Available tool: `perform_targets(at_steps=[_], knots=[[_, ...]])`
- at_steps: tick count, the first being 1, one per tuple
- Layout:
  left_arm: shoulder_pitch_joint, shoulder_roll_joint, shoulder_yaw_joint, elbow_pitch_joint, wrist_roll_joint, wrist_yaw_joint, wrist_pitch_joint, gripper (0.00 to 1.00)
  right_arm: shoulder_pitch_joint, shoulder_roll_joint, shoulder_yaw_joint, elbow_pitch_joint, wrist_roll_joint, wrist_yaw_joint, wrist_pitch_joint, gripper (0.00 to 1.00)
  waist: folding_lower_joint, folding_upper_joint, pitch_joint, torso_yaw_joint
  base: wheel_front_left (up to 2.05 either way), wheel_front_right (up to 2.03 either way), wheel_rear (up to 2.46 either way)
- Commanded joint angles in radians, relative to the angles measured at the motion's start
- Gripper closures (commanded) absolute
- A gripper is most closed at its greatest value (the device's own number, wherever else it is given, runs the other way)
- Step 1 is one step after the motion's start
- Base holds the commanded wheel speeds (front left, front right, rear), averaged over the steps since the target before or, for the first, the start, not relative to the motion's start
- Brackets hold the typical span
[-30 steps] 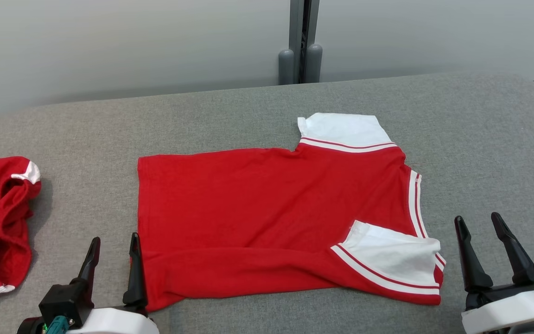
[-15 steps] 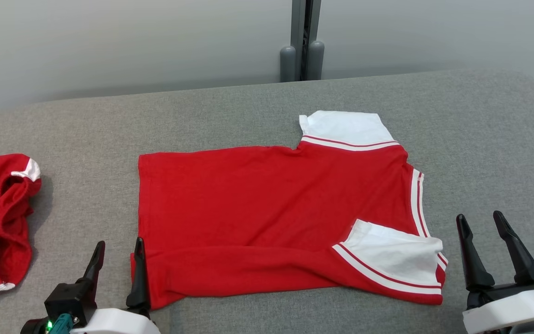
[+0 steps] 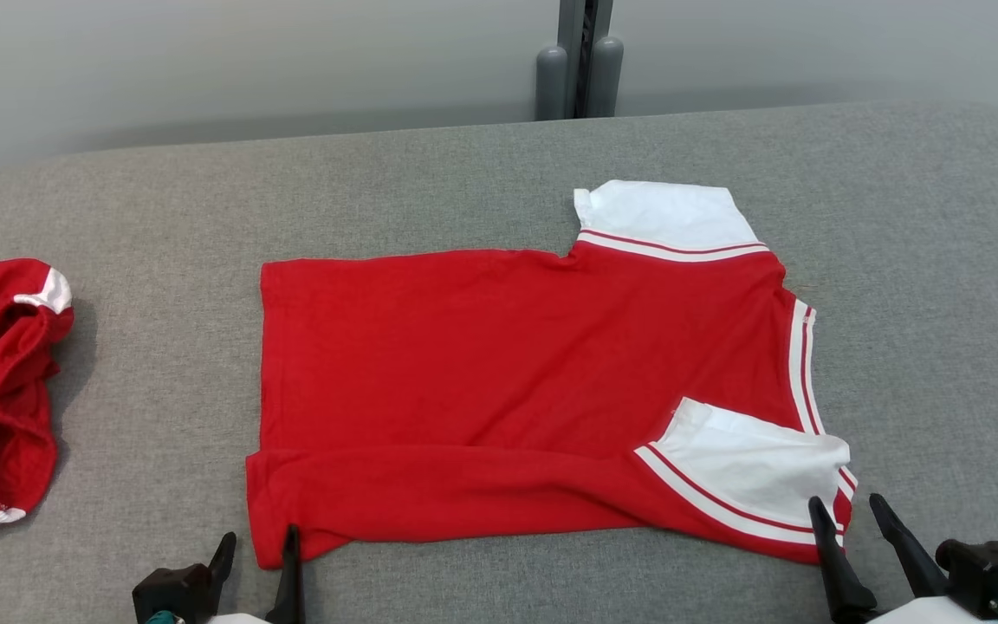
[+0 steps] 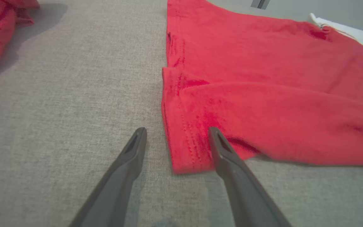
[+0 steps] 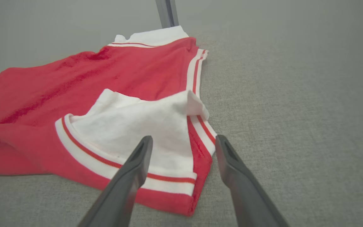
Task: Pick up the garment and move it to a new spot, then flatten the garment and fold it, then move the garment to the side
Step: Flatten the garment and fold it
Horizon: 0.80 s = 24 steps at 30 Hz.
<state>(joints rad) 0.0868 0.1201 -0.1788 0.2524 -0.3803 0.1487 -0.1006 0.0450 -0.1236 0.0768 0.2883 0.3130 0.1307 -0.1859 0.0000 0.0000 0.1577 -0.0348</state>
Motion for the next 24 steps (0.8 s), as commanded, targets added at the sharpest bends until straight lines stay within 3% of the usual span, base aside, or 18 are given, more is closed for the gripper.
perform_targets(at_steps=[1,10,11,12,13,14,16,17,24], knots=[[-0.022,0.007,0.002,0.008,-0.007,-0.005,-0.004,0.0,-0.007,0.001,-0.002,0.01,0.008,0.0,-0.01,0.0,0.0,0.0,0.003,0.002,0.0,0.0,0.0],[-0.074,-0.006,0.007,0.15,-0.053,-0.041,-0.006,0.0,-0.063,-0.003,0.034,0.176,0.049,0.0,-0.029,0.0,0.0,0.0,0.019,-0.001,0.0,0.0,0.0],[-0.08,-0.006,0.006,0.159,-0.053,-0.044,-0.009,0.14,-0.068,-0.003,0.042,0.192,0.056,0.0,-0.026,0.0,0.0,0.0,0.019,0.0,0.0,0.0,0.0],[-0.086,-0.006,0.003,0.169,-0.055,-0.051,-0.011,0.52,-0.073,-0.003,0.053,0.209,0.064,0.0,-0.019,0.0,0.0,0.0,0.019,0.0,0.0,0.0,0.0],[-0.093,-0.006,0.002,0.177,-0.058,-0.053,-0.011,0.87,-0.078,-0.003,0.06,0.219,0.071,0.0,-0.019,0.05,0.0,0.0,0.018,0.0,0.0,0.0,0.0],[-0.097,-0.005,0.0,0.182,-0.059,-0.057,-0.014,1.0,-0.083,-0.003,0.07,0.232,0.08,0.0,-0.016,0.43,0.0,0.0,0.017,0.0,0.0,0.0,0.0],[-0.103,-0.002,-0.002,0.191,-0.059,-0.061,-0.027,1.0,-0.094,-0.009,0.087,0.248,0.095,0.0,-0.015,0.96,0.0,0.0,0.014,0.0,0.0,0.0,0.0],[-0.107,0.002,0.0,0.194,-0.061,-0.063,-0.029,1.0,-0.1,-0.015,0.09,0.255,0.103,0.0,-0.019,1.0,0.0,0.0,0.012,0.001,0.0,0.0,0.0],[-0.072,0.024,0.001,0.161,-0.063,-0.066,-0.034,1.0,-0.111,-0.053,0.103,0.236,0.153,0.0,-0.041,1.0,0.0,0.0,-0.015,0.0,0.0,0.0,0.0]])
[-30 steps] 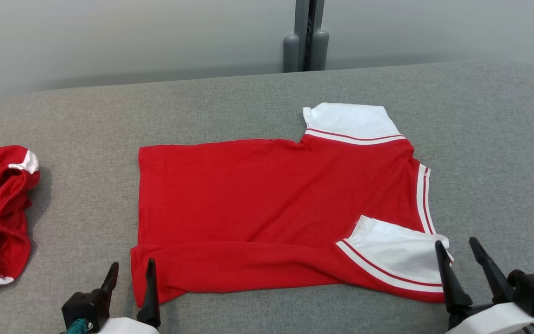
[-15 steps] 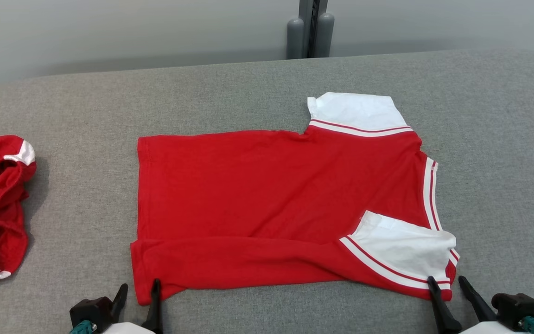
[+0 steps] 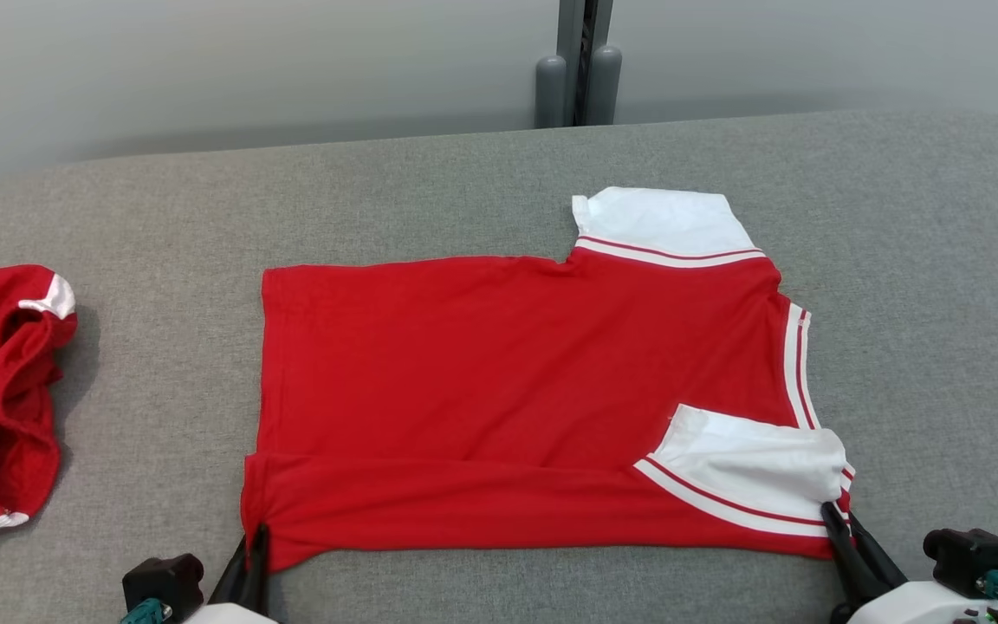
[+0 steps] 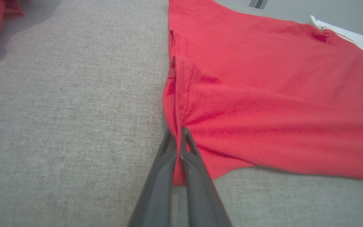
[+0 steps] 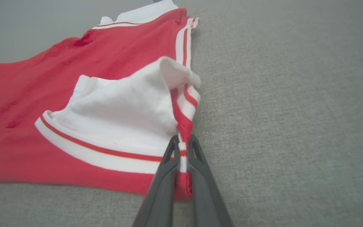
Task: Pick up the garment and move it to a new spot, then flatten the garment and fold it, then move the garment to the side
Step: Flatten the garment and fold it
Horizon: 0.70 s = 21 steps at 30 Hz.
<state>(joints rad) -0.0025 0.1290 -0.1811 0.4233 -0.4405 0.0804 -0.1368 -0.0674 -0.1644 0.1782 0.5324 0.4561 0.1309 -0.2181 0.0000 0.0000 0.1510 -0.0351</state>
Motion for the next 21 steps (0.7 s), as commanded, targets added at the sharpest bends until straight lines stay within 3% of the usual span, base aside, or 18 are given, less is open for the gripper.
perform_targets(at_steps=[1,8,16,17,18,19,20,21], knots=[[0.027,0.018,0.003,-0.02,-0.005,0.003,0.01,1.0,0.009,-0.021,0.001,-0.015,0.017,0.0,-0.004,1.0,0.0,0.0,-0.013,0.001,0.0,0.0,0.0],[0.134,0.036,-0.001,-0.12,-0.017,0.03,0.063,1.0,0.08,-0.068,-0.002,-0.074,0.045,0.0,0.046,1.0,0.0,0.0,-0.052,0.007,0.0,0.0,0.0],[0.219,0.024,-0.02,-0.189,-0.031,0.046,0.107,1.0,0.166,-0.072,-0.037,-0.117,0.053,0.0,0.083,1.0,0.0,0.0,-0.078,0.012,0.0,0.0,0.0],[0.219,0.023,-0.022,-0.192,-0.032,0.048,0.111,0.88,0.173,-0.07,-0.04,-0.122,0.051,0.0,0.086,1.0,0.0,0.0,-0.08,0.011,0.0,0.0,0.0],[0.217,0.023,-0.024,-0.195,-0.029,0.049,0.113,0.22,0.175,-0.069,-0.046,-0.125,0.045,0.0,0.085,0.79,0.0,0.0,-0.082,0.01,0.0,0.0,0.0],[0.213,0.024,-0.026,-0.2,-0.025,0.052,0.11,0.0,0.175,-0.067,-0.05,-0.135,0.04,0.0,0.081,0.55,0.0,0.0,-0.084,0.01,0.0,0.0,0.0],[0.209,0.023,-0.026,-0.203,-0.021,0.056,0.104,0.0,0.173,-0.065,-0.053,-0.146,0.034,0.0,0.078,0.55,0.0,0.0,-0.086,0.007,0.0,0.0,0.0],[0.204,0.023,-0.024,-0.208,-0.015,0.059,0.093,0.0,0.168,-0.064,-0.055,-0.157,0.026,0.0,0.073,0.0,0.0,0.0,-0.089,0.005,0.0,0.0,0.0]])
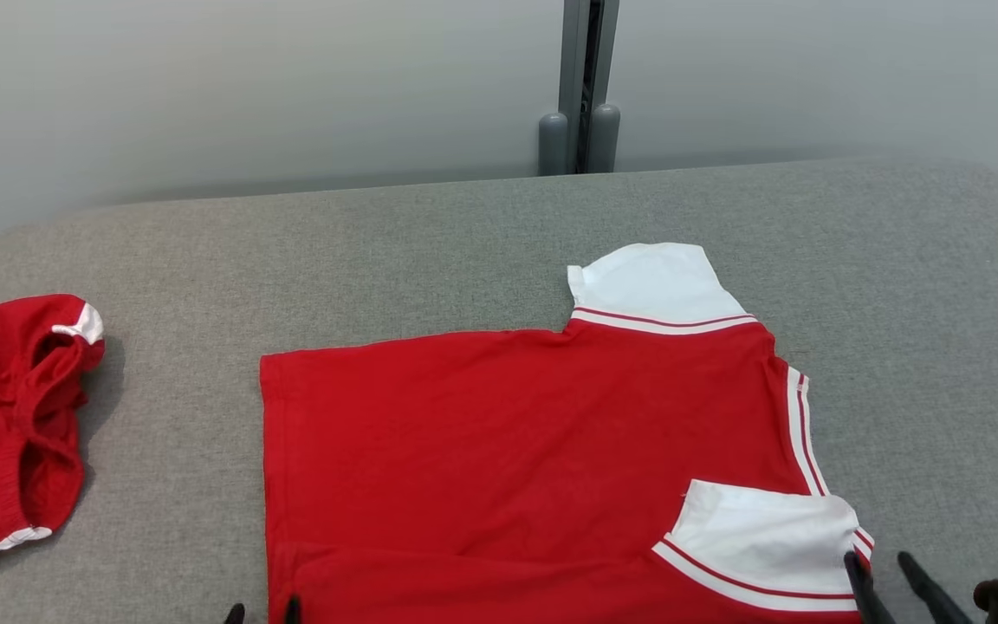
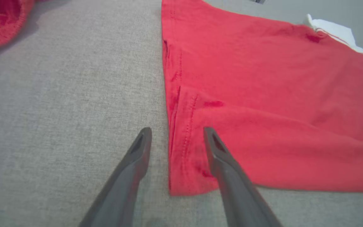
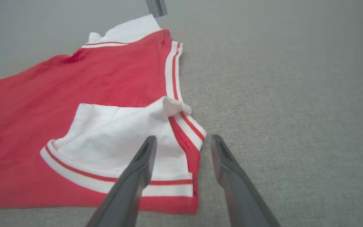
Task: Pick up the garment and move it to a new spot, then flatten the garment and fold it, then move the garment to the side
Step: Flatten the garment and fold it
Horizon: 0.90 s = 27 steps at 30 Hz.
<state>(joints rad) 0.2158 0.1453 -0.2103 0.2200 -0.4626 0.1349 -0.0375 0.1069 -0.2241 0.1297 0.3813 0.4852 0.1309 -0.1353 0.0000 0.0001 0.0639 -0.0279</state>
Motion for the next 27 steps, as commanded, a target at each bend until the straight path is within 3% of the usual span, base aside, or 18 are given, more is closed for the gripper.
perform_targets(at_steps=[1,11,19,27], knots=[[-0.022,0.005,0.006,-0.012,0.01,0.007,-0.019,0.0,-0.013,-0.003,-0.012,-0.019,-0.01,0.0,-0.017,0.0,0.0,-0.0001,-0.004,-0.004,0.0,0.0,0.0],[-0.099,0.009,0.024,-0.119,0.066,0.054,-0.136,0.0,-0.067,0.024,-0.111,-0.256,-0.133,0.0,-0.012,0.0,0.0,-0.0001,-0.042,-0.016,0.0,0.0,0.0],[-0.124,0.047,0.006,-0.183,0.12,0.079,-0.109,0.0,-0.032,0.053,-0.15,-0.395,-0.189,0.0,0.054,0.0,0.0,-0.0001,-0.066,-0.011,0.0,0.0,0.0],[-0.112,0.054,0.008,-0.208,0.142,0.116,-0.086,0.0,-0.007,0.075,-0.169,-0.435,-0.198,0.0,0.077,0.0,0.0,-0.0001,-0.054,-0.009,0.0,0.0,0.0]])
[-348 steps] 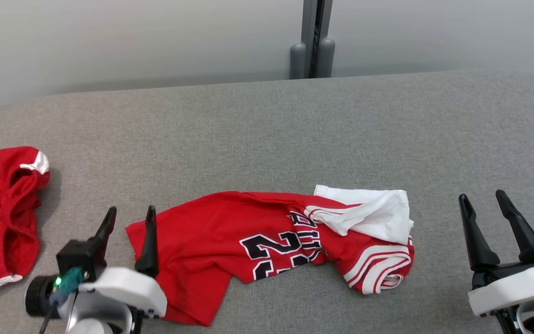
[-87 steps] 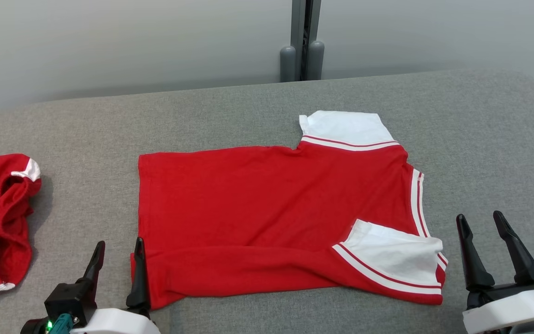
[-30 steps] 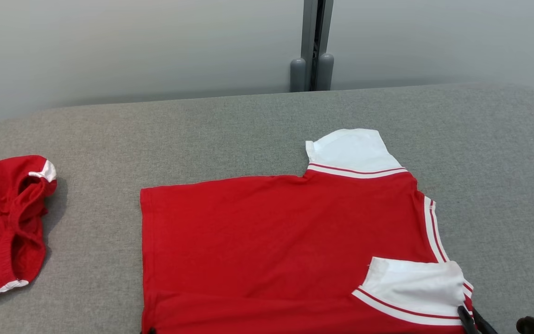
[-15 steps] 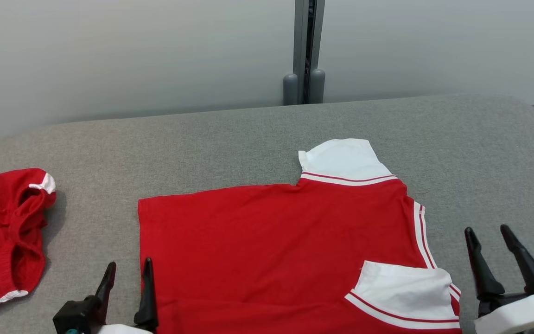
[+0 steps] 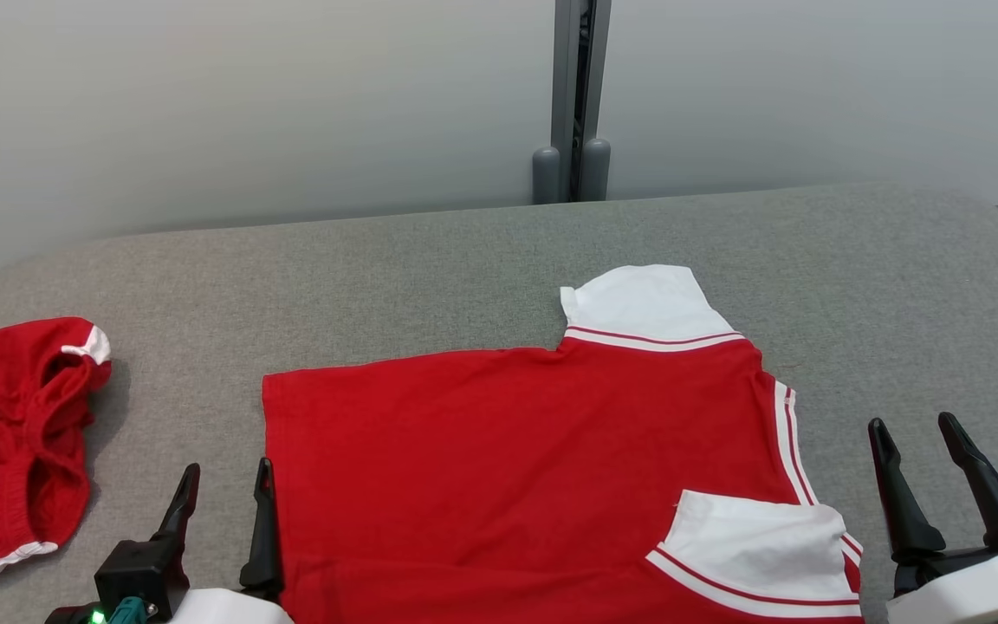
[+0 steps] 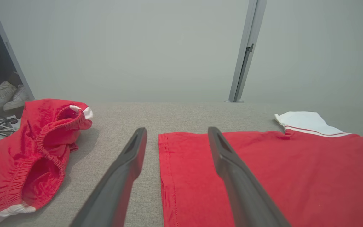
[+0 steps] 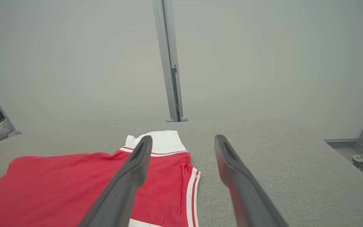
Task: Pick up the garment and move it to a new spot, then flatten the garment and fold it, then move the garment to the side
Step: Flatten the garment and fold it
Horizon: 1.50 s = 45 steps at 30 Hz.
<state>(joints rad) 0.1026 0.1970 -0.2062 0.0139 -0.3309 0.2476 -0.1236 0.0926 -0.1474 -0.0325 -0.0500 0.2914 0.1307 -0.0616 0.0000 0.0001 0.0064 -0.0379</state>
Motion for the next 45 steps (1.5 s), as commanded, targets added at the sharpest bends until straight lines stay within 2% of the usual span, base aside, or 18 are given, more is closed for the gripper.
perform_targets(at_steps=[1,9,13,17,26,31,38,39,40,41,42,43,45], knots=[[-0.001,0.003,0.003,-0.005,0.011,0.007,0.002,0.0,0.008,0.0,-0.008,-0.006,-0.004,0.0,0.005,0.0,0.0,-0.0001,0.006,0.002,0.0,0.0,0.0],[-0.051,0.01,0.009,-0.01,0.014,0.016,0.005,0.0,-0.017,0.001,-0.01,-0.015,0.007,0.0,0.007,0.0,0.0,-0.0001,0.038,0.0,0.0,0.0,0.0],[-0.124,0.016,0.003,0.007,0.01,-0.004,0.018,0.0,-0.032,-0.001,-0.013,-0.017,0.013,0.0,0.004,0.0,0.0,-0.0001,0.077,0.002,0.0,0.0,0.0],[-0.237,0.015,-0.006,0.058,-0.013,-0.044,0.043,0.0,-0.065,-0.006,-0.005,-0.021,0.02,0.0,-0.004,0.0,0.0,-0.0001,0.139,-0.003,0.0,0.0,0.0],[-0.477,0.032,0.008,0.343,-0.122,-0.154,0.182,0.0,-0.134,-0.014,0.028,0.013,0.04,0.0,-0.034,0.0,0.0,-0.0001,0.257,-0.021,0.0,0.0,0.0],[-0.563,0.038,0.01,0.496,-0.149,-0.188,0.226,0.0,-0.168,-0.022,0.059,0.042,0.055,0.0,-0.051,0.0,0.0,-0.0001,0.293,-0.028,0.0,0.0,0.0],[-0.633,0.035,0.014,0.634,-0.179,-0.232,0.216,0.0,-0.197,-0.04,0.081,0.085,0.074,0.0,-0.069,0.0,0.0,-0.0001,0.311,-0.034,0.0,0.0,0.0],[-0.638,0.03,0.015,0.644,-0.186,-0.239,0.209,0.11,-0.201,-0.042,0.083,0.089,0.078,0.0,-0.072,0.0,0.0,-0.0001,0.312,-0.035,0.0,0.0,0.0],[-0.645,0.03,0.013,0.657,-0.183,-0.244,0.202,0.34,-0.206,-0.045,0.086,0.093,0.082,0.0,-0.074,0.0,0.0,-0.0001,0.312,-0.036,0.0,0.0,0.0],[-0.651,0.03,0.011,0.667,-0.182,-0.247,0.195,0.51,-0.21,-0.048,0.09,0.099,0.086,0.0,-0.075,0.0,0.0,-0.0001,0.312,-0.037,0.0,0.0,0.0],[-0.655,0.029,0.009,0.676,-0.182,-0.251,0.189,0.54,-0.212,-0.05,0.092,0.105,0.09,0.0,-0.076,0.0,0.0,-0.0001,0.312,-0.036,0.0,0.0,0.0],[-0.657,0.028,0.007,0.687,-0.182,-0.256,0.182,0.98,-0.212,-0.053,0.094,0.109,0.093,0.0,-0.075,0.0,0.0,-0.0001,0.312,-0.036,0.0,0.0,0.0],[-0.665,0.026,0.002,0.704,-0.181,-0.262,0.171,1.0,-0.212,-0.059,0.096,0.119,0.101,0.0,-0.08,0.0,0.0,-0.0001,0.31,-0.035,0.0,0.0,0.0]])
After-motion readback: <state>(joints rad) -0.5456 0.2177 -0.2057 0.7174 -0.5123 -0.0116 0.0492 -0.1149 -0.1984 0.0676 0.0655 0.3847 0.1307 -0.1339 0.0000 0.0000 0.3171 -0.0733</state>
